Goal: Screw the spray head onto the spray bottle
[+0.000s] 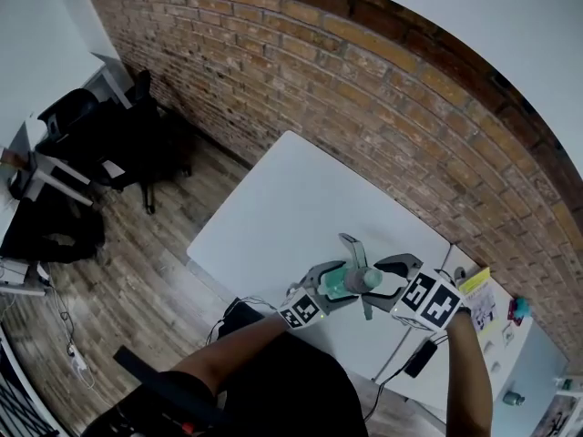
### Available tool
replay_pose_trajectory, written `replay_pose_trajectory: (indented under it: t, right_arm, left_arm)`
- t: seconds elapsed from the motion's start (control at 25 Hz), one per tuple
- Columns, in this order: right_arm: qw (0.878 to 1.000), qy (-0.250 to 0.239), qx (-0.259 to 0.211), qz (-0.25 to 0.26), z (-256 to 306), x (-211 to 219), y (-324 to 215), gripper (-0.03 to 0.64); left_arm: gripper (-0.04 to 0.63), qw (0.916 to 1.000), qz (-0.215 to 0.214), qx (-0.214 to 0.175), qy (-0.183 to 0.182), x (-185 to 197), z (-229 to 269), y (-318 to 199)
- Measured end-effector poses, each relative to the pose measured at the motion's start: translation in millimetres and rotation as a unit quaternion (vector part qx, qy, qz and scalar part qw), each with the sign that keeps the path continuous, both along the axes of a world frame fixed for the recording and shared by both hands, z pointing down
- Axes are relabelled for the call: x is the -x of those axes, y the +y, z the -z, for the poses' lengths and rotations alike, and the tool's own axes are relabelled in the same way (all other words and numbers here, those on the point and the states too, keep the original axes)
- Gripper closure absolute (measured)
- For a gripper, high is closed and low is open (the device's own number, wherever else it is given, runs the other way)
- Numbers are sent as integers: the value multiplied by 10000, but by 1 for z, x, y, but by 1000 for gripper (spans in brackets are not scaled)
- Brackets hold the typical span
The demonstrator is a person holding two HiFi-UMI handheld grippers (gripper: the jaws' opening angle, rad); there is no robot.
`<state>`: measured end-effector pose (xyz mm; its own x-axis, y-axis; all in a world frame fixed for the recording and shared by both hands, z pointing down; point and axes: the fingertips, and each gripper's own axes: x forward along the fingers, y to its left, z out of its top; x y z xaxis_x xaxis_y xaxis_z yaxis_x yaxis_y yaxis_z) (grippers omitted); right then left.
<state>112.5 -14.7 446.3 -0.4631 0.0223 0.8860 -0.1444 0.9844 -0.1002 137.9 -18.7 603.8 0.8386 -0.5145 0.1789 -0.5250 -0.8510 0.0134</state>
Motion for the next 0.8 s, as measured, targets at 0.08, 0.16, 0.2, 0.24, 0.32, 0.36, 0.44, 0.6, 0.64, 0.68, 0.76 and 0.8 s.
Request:
replay_pose_trajectory:
  t: [0.08,0.16,0.2,0.24,0.32,0.36,0.44,0.6,0.64,0.68,0.76,0.8]
  right_arm:
    - [9938,116,-408,1028,13,0,6,358]
    - [9717,509,-747,2181,13,-6,13,359]
    - [9571,686,-890,2669,10,-8,16,358]
    - [9440,793,-1018,3036,7,-9,16,359]
    - [9260,870,-1181,3478,2,-5,14,359]
    - [9183,917,-1222,3653,-3,-3,13,359]
    - [8965,1162,-1304,4072,-16,-5,12,359]
    - [8398,1681,-1593,4910,-38,-8,11,359]
    - [8322,1697,-1629,5021,-42,-6,12,359]
    - [8268,1701,-1651,5101,-45,-5,12,359]
    - [8199,1742,-1639,5201,-51,-4,12,358]
    - [8187,1769,-1601,5224,-53,-5,11,358]
  left_arm:
    - [215,10000,-3,-13,11,0,0,-1]
    - [213,10000,9,-16,35,1,-1,0]
    - [213,10000,23,-13,43,2,-2,0]
    - [213,10000,31,-18,45,2,-2,0]
    - [213,10000,10,-46,29,1,2,-2]
    - [213,10000,3,-43,9,0,2,-2]
    - [213,10000,0,2,-21,0,-1,-2]
    - [213,9999,-23,95,-99,-2,0,-1]
    - [214,9999,-11,90,-144,-2,1,-1]
    - [215,9998,4,70,-187,-3,2,-1]
    - [215,9998,43,16,-209,-4,2,-3]
    - [215,9998,62,-9,-189,-5,2,-4]
